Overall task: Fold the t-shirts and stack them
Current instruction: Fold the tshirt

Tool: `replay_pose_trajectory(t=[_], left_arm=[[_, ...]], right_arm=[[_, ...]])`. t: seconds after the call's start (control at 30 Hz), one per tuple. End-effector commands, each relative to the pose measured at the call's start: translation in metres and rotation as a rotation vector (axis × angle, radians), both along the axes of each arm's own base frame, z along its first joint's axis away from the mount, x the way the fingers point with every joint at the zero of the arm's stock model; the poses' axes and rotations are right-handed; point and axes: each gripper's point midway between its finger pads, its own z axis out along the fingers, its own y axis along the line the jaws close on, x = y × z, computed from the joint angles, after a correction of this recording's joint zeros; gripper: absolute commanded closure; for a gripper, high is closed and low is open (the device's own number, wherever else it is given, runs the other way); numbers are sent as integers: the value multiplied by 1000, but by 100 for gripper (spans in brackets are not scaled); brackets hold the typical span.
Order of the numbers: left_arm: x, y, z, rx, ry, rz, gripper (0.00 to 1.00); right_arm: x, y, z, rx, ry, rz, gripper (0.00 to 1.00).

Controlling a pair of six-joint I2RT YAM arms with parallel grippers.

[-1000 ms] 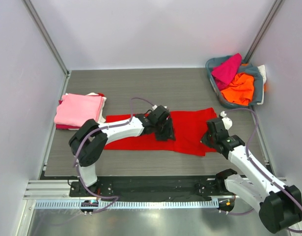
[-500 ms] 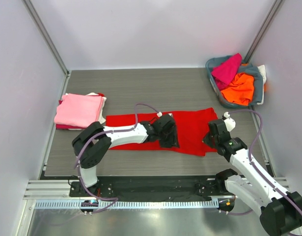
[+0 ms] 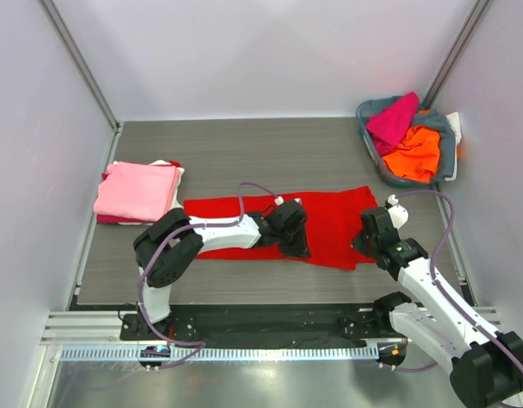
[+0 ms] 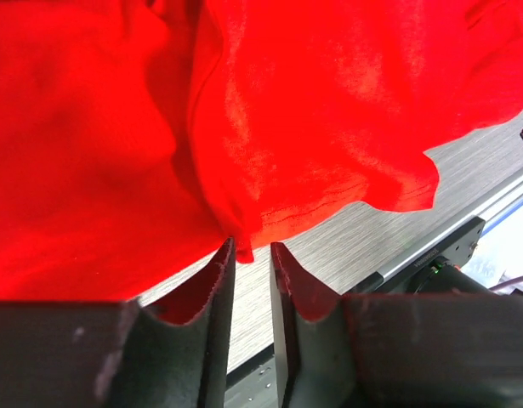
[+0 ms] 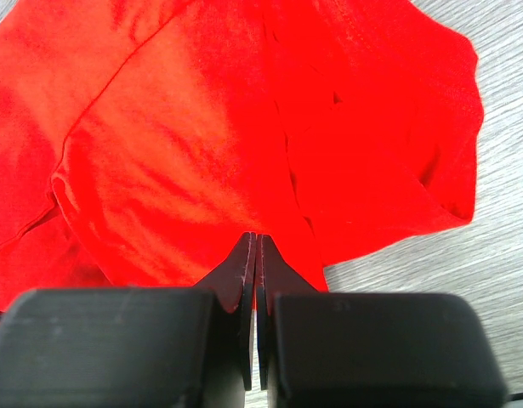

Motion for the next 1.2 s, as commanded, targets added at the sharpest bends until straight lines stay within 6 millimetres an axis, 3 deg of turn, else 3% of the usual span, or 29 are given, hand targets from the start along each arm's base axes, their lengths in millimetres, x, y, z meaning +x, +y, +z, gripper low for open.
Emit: replay_pose_trajectory(t=[0.0, 0.17, 0.47, 0.53, 0.57, 0.67, 0.87, 0.93, 1.03, 1.17], left_arm=[[2, -12, 11, -58, -16, -9, 77], [2, -7, 11, -53, -24, 0, 98], [0, 2, 12, -26, -29, 0, 100], [0, 6, 11, -5, -31, 2, 90], [0, 6, 12, -1, -34, -1, 77], [0, 4, 10, -2, -27, -5, 68], [3, -1, 6, 2, -24, -7, 67], [3, -4, 6, -1, -22, -10, 70], [2, -4, 6, -8, -18, -14, 88], [0, -3, 9, -14, -19, -23, 98]], right_arm=[[4, -4, 4, -12, -30, -29, 96], [3, -5, 3, -11, -25, -32, 96], [2, -4, 2, -5, -22, -30, 96], [2, -4, 2, -4, -22, -33, 96], [1, -4, 2, -2, -23, -30, 96], [1, -4, 1, -2, -20, -33, 96], [1, -3, 1, -1, -21, -29, 96], [0, -4, 1, -1, -23, -29, 96], [1, -4, 2, -4, -25, -30, 96], [0, -6, -1, -15, -15, -34, 95]])
